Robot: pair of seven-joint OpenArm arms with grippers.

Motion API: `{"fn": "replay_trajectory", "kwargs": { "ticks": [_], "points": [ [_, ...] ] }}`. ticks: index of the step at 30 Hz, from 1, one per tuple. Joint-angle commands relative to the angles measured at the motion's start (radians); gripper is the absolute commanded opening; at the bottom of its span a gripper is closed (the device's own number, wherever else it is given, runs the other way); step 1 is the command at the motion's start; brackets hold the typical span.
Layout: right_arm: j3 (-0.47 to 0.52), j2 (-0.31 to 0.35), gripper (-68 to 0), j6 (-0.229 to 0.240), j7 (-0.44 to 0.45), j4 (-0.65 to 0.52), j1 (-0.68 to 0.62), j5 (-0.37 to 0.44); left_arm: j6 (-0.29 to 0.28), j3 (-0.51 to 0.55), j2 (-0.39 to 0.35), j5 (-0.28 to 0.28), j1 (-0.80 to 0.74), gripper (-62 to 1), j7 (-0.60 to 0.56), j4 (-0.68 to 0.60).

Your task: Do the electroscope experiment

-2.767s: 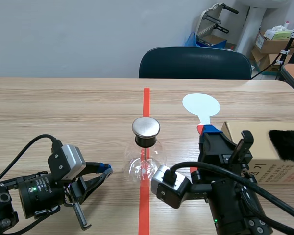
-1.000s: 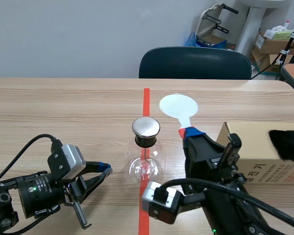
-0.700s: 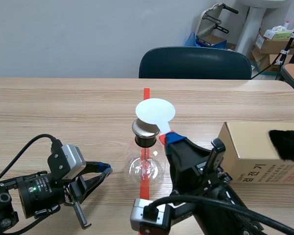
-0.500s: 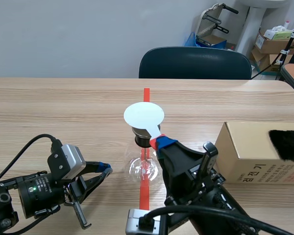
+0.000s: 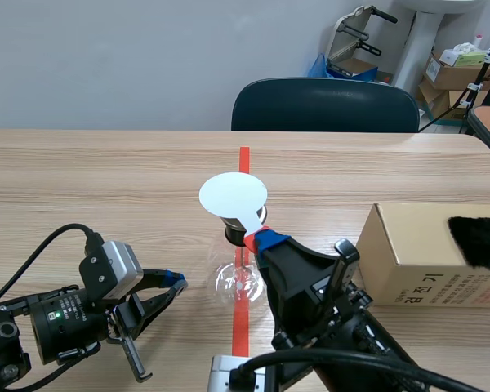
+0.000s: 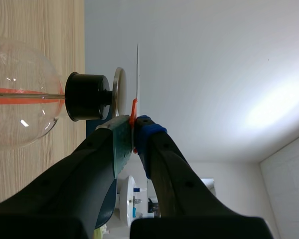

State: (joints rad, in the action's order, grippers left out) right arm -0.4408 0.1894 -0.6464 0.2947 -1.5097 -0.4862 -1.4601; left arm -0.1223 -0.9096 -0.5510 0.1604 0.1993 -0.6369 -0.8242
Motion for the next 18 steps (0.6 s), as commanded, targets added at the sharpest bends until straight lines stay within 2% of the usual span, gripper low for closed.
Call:
{"fn": "replay_trajectory", "kwargs": {
  "ticks": [1, 9, 18],
  "points": [
    [-0.003, 0.007, -66.9, -0.01, -0.005, -0.02, 0.001, -0.001, 0.005, 0.003, 0.002, 0.003, 0.006, -55.4, -0.016, -0.007],
    [-0.002, 0.008, -66.9, -0.011, -0.05, -0.02, 0.0, -0.001, 0.005, 0.003, 0.002, 0.003, 0.006, -55.4, -0.016, -0.007],
    [0.028, 0.038, -66.9, -0.011, -0.11, -0.026, -0.022, -0.001, 0.005, 0.003, 0.002, 0.003, 0.006, -55.4, -0.016, -0.007]
  ]
}}
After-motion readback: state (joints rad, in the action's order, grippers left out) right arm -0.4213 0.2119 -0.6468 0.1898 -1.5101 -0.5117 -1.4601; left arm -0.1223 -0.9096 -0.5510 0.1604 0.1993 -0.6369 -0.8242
